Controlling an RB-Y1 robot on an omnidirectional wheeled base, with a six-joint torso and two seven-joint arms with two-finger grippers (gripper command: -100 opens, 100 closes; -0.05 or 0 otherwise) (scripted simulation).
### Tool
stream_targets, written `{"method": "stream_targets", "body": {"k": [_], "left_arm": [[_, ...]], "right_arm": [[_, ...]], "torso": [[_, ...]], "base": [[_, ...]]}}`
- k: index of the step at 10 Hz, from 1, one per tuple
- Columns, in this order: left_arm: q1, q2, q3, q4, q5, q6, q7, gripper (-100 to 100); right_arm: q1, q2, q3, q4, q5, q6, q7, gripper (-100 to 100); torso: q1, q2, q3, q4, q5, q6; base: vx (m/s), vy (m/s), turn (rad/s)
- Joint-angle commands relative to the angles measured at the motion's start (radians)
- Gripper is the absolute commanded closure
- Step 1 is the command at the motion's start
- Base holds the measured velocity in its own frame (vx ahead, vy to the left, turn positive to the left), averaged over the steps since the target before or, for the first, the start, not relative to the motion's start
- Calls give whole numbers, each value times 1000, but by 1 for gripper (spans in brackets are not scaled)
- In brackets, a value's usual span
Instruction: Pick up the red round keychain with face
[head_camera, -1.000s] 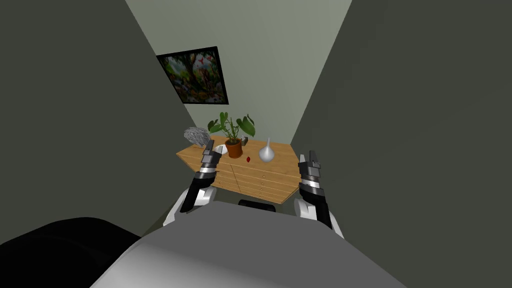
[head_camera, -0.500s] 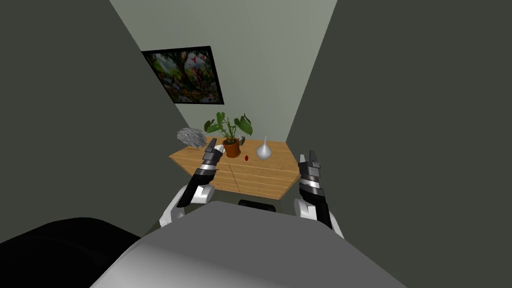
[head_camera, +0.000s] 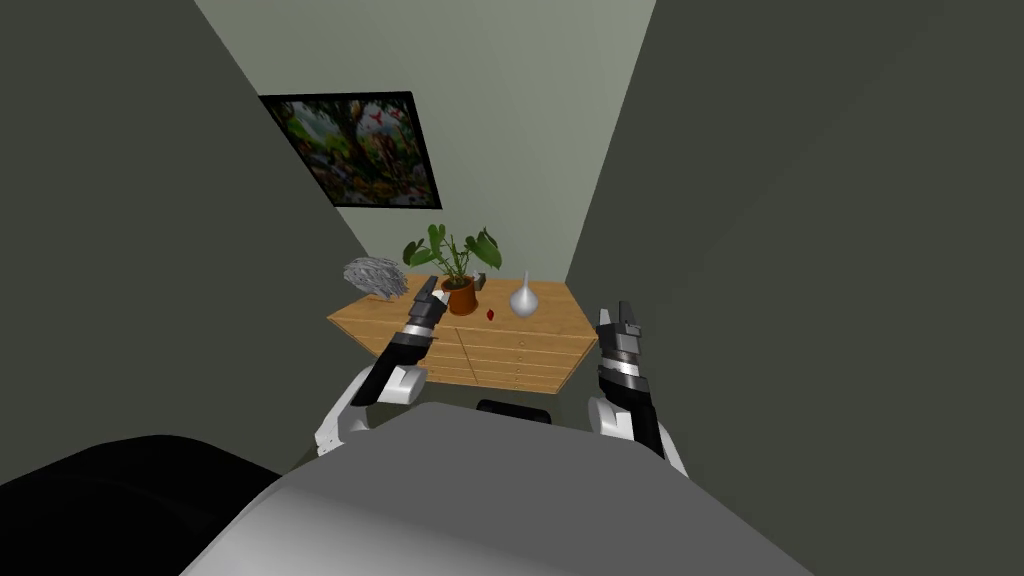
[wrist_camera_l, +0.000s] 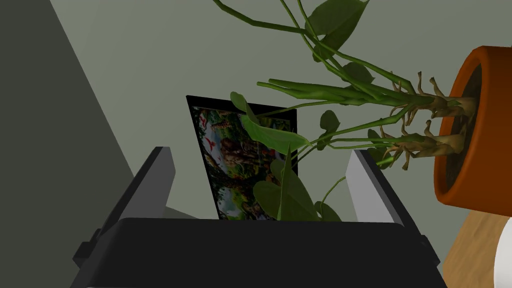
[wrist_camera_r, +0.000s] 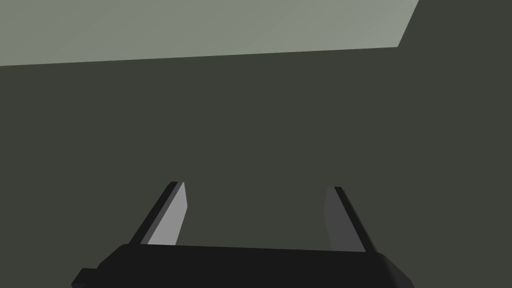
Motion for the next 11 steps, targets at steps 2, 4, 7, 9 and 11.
{"method": "stream_targets", "body": {"k": [2,4,7,9,11], "left_arm": [[-14,21,-1,-11,16,73,3,-100],[-25,42,-3,-18,31,129,7,-100],[-48,84,-9,-29,61,223,17,-100],[-61,105,-13,-33,76,276,22,-100],[-74,127,-18,-37,91,337,27,-100]], "right_arm": [[0,0,0,0,0,0,0,0],[0,0,0,0,0,0,0,0],[0,0,0,0,0,0,0,0],[0,0,0,0,0,0,0,0],[0,0,0,0,0,0,0,0]], "torso": [[0,0,0,0,0,1],[0,0,0,0,0,0],[0,0,0,0,0,0],[0,-1,0,0,0,0],[0,-1,0,0,0,0]], "base": [[-27,13,-113],[-25,14,-109],[-25,12,-136],[-22,13,-100],[-19,8,-153]]}}
